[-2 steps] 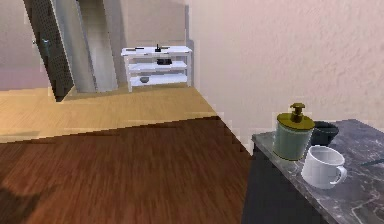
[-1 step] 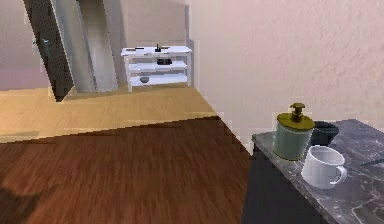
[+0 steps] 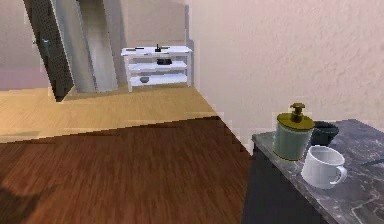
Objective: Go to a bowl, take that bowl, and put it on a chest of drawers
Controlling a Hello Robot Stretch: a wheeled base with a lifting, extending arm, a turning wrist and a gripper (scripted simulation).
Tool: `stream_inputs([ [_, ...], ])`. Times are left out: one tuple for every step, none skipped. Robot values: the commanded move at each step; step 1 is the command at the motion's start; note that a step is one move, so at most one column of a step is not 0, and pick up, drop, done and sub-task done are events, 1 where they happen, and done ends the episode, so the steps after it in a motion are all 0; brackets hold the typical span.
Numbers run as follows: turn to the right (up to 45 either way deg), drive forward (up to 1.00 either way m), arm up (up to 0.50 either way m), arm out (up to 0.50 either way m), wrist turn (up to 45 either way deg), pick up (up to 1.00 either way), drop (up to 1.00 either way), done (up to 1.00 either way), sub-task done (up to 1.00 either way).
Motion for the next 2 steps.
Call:
stream_inputs([
  [0.0,0.0,0.0,0.0,45.0,0.0,0.0,0.0,0.0],
  [0.0,0.0,0.0,0.0,18.0,0.0,0.0,0.0,0.0],
])
